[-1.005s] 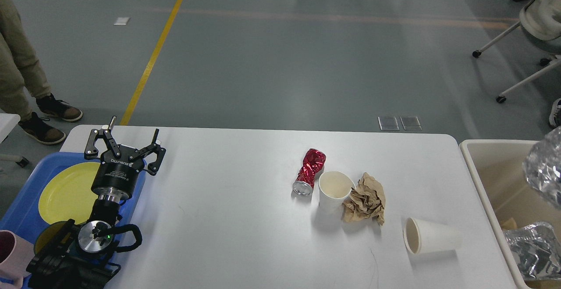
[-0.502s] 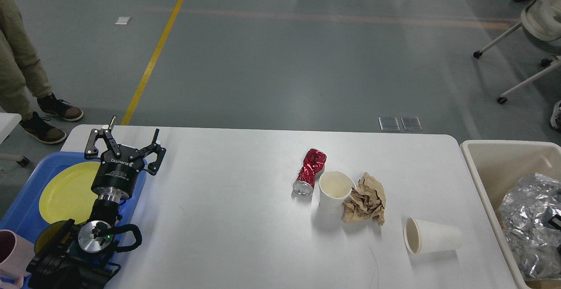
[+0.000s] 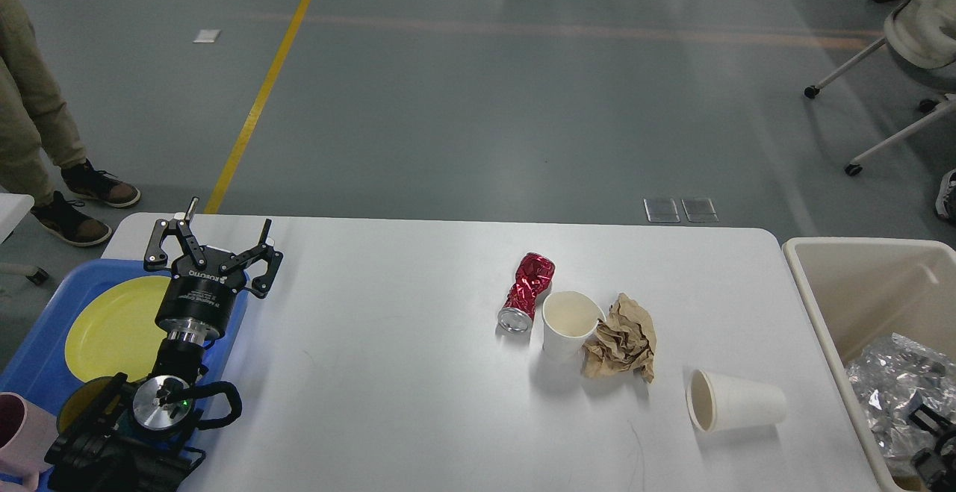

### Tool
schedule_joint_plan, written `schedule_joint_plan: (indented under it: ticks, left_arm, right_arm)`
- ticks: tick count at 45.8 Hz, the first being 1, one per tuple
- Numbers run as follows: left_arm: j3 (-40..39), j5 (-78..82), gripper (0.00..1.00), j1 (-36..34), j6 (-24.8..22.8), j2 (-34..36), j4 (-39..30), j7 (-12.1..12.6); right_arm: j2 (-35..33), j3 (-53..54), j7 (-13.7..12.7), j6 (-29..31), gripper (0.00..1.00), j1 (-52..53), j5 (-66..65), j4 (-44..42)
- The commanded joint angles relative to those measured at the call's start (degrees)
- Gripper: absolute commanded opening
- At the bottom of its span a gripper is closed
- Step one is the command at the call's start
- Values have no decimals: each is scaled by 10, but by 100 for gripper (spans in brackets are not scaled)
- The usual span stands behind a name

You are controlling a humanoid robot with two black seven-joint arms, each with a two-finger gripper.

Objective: Tidy desktop
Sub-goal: 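Lower the foil ball into the white bin and release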

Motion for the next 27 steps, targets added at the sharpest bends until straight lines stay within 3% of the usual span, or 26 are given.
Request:
schedule_joint_plan:
  ticks: [1, 2, 3, 7, 8, 9, 27]
  left_arm:
    - [0, 0, 96, 0, 0, 0, 0, 0]
    - [0, 0, 96, 0, 0, 0, 0, 0]
    - [0, 0, 96, 0, 0, 0, 0, 0]
    - [0, 0, 96, 0, 0, 0, 0, 0]
    - [0, 0, 96, 0, 0, 0, 0, 0]
    - [0, 0, 96, 0, 0, 0, 0, 0]
    - [0, 0, 96, 0, 0, 0, 0, 0]
  right_arm:
    - [5, 0, 1, 0, 0, -3, 0, 2]
    - [7, 0, 1, 0, 0, -4, -1, 2]
    - [7, -1, 1, 0, 12, -5, -1, 1]
    - [7, -4, 2, -10, 82, -7, -1, -4]
    - [6, -4, 2, -14, 94, -6, -1, -4]
    - [7, -4, 2, -18, 98, -6, -1, -4]
    - [2, -8, 3, -27, 100, 0, -2, 2]
